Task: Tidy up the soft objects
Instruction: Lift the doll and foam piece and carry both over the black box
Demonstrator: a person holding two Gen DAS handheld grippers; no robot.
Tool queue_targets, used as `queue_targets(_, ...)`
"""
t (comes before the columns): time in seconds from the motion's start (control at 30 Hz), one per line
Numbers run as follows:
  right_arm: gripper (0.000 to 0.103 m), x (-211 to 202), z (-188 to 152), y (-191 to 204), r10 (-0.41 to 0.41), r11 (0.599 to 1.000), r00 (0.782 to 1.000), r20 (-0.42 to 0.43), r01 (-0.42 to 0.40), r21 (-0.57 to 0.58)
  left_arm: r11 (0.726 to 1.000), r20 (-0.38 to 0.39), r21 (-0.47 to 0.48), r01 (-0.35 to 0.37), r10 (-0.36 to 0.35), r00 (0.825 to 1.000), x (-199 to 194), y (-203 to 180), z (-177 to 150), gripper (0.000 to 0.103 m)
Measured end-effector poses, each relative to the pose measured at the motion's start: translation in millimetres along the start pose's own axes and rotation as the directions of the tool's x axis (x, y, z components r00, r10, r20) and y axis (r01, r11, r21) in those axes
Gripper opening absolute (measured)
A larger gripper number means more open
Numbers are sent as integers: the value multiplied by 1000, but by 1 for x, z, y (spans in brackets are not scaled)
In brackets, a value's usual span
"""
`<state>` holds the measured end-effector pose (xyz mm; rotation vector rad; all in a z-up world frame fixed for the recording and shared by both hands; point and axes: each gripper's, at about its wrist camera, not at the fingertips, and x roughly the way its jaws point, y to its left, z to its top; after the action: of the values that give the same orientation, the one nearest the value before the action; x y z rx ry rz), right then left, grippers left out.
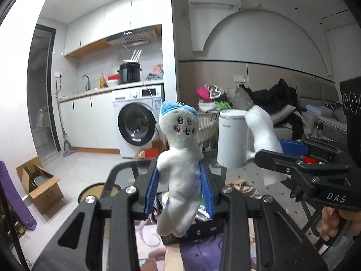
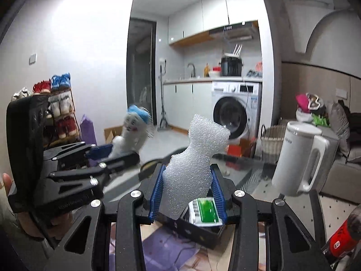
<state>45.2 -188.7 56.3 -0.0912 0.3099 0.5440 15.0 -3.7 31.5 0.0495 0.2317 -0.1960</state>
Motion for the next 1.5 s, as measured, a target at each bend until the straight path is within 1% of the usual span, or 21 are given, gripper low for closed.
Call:
queue_targets(0.03, 40, -3, 2, 0, -3, 1000, 1000, 15, 3, -1, 1000, 11, -11, -3, 4, 1000, -2, 3, 1, 34)
queue_targets(0.13, 40, -10, 4, 1, -10, 1000, 999, 38, 9, 12, 1000, 10, -26, 1, -1, 1000, -3, 10, 0, 34)
queue_targets(0.3, 40, -22, 8, 4, -23, 1000, 996, 86, 22, 18, 1000, 24, -22, -5, 5, 1000, -7, 14, -1, 34)
queue_targets(0.4, 40, -28, 10, 8, -44, 999, 993, 109, 43, 12, 1000, 28, -15, -6, 7, 1000, -8, 11, -3, 34)
queue_targets(0.6, 40, -20, 10, 1, -47, 999, 995, 88, 44, 28, 1000, 20, -21, 7, -7, 1000, 0, 6, 0, 34)
queue_targets(0.67, 40, -14, 12, 0, -46, 999, 995, 84, 44, 26, 1000, 17, -26, -5, 6, 1000, 7, 7, 2, 34)
queue_targets(0.83, 40, 0, 17, -2, -48, 999, 995, 89, 47, 23, 997, -13, -72, 0, -1, 1000, 30, 12, 9, 34)
queue_targets(0.97, 40, 12, 22, -6, -58, 998, 994, 88, 55, 35, 998, -27, -66, -24, 23, 999, 47, 10, 14, 34)
queue_targets(1.1, 40, 26, 24, -14, -69, 996, 995, 76, 65, 53, 995, -58, -90, -31, 26, 998, 65, 13, 17, 34)
queue_targets(1.27, 40, 46, 30, -25, -84, 994, 995, 54, 80, 76, 994, -58, -99, -50, 45, 997, 78, 13, 22, 34)
queue_targets(1.37, 40, 56, 32, -30, -81, 993, 996, 42, 77, 88, 992, -41, -78, -95, 92, 995, 83, 12, 23, 34)
queue_targets(1.5, 40, 72, 35, -34, -76, 993, 997, 21, 74, 96, 990, -61, -100, -100, 94, 994, 96, 17, 23, 34)
